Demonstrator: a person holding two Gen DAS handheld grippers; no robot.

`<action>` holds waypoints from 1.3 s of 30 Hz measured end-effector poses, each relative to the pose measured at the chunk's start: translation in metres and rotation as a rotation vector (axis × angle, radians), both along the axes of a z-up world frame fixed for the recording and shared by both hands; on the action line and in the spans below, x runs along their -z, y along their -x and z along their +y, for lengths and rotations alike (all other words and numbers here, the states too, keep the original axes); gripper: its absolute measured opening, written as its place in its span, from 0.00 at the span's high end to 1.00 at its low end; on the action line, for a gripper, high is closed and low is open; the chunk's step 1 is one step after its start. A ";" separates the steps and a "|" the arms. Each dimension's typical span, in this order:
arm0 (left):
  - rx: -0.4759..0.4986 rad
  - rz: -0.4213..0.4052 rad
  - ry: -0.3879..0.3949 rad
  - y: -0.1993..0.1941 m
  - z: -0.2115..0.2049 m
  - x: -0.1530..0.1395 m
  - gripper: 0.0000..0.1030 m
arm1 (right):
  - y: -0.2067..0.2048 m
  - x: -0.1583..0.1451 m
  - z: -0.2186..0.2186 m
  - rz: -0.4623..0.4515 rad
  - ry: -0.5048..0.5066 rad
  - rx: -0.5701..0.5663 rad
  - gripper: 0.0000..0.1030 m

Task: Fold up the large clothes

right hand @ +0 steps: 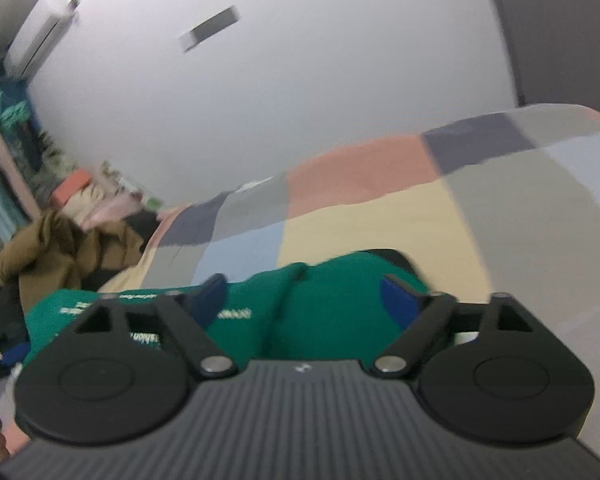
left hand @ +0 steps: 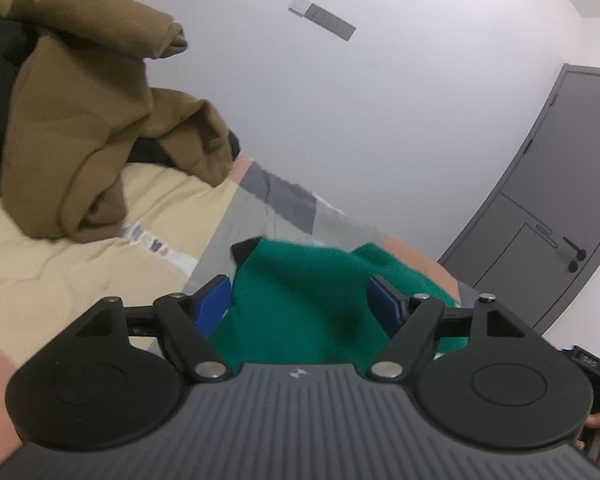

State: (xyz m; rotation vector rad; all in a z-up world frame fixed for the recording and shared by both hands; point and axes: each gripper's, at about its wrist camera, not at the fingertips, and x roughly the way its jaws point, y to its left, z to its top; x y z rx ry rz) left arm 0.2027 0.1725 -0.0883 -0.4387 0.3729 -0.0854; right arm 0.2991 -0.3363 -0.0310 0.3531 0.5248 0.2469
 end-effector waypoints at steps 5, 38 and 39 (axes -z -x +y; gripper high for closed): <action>0.013 0.125 0.039 0.007 0.001 0.019 0.17 | 0.008 0.016 -0.019 0.112 0.041 0.066 0.12; -0.067 0.160 -0.009 -0.120 0.033 0.047 0.76 | -0.133 0.071 0.038 0.119 0.034 -0.055 0.68; -0.066 0.167 -0.021 -0.121 0.031 0.050 0.76 | -0.134 0.074 0.038 0.119 0.021 -0.059 0.68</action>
